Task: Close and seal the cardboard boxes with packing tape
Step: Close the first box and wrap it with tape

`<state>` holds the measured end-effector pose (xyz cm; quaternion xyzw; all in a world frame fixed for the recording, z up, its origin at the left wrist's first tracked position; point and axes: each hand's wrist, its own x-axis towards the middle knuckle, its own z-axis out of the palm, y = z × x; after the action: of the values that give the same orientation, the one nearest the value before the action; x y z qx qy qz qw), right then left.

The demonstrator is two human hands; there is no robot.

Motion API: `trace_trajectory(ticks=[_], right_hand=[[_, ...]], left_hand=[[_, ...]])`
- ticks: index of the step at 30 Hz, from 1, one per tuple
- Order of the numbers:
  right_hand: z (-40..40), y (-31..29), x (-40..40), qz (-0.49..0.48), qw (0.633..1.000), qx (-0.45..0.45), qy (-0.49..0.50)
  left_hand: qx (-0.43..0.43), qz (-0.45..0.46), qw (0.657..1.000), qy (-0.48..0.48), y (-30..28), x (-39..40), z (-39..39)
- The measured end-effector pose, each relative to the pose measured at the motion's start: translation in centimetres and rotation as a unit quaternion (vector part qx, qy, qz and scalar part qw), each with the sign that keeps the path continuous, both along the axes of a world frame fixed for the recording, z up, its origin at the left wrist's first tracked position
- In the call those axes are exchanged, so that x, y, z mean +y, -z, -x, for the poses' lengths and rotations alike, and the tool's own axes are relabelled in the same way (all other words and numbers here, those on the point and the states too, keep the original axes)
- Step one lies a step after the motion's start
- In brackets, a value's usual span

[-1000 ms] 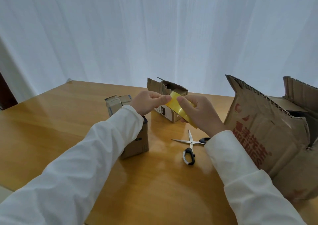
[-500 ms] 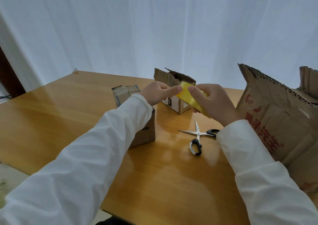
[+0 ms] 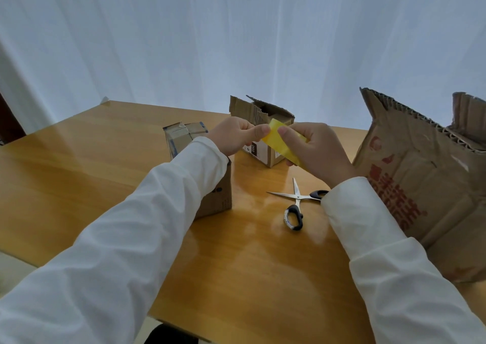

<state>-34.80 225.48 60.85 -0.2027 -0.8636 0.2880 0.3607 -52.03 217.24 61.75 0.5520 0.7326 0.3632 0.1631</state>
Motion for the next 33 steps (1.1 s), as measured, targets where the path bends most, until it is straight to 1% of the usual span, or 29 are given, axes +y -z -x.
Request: trace_trajectory(ticks=[6,9,13,15,19,23,28,30,33], right_hand=[[0.5,0.2,-0.4,0.012,1.000,-0.001,0.007],[0.7,0.5,-0.4,0.019,1.000,-0.001,0.009],[0.8,0.4,-0.3,-0.026,0.999,-0.007,0.034],[0.8,0.4,-0.2,-0.051,0.998,-0.021,0.042],[1.0,0.6,-0.3,-0.070,0.996,-0.024,0.053],[1.1,0.3,-0.5,-0.078,0.995,-0.019,0.059],[1.4,0.7,-0.5,-0.059,0.997,0.000,0.057],[1.2,0.5,-0.5,-0.059,0.997,0.001,0.058],[0.9,0.2,-0.4,-0.089,0.994,-0.017,0.067]], left_hand=[[0.005,-0.010,1.000,0.007,-0.2,0.0,-0.1],[-0.019,-0.028,0.999,-0.007,0.1,-0.1,0.1],[-0.026,-0.046,0.998,-0.018,0.3,-0.1,0.3],[-0.013,-0.045,0.999,-0.023,0.3,-0.1,0.4],[-0.009,-0.033,0.999,-0.004,0.3,0.0,0.5],[-0.013,-0.034,0.999,0.008,-0.2,-0.2,0.4],[-0.038,-0.062,0.997,0.029,-0.2,-0.5,0.1],[-0.069,-0.072,0.995,0.006,-0.1,-0.2,0.0],[-0.065,-0.076,0.995,-0.015,0.1,0.1,0.0]])
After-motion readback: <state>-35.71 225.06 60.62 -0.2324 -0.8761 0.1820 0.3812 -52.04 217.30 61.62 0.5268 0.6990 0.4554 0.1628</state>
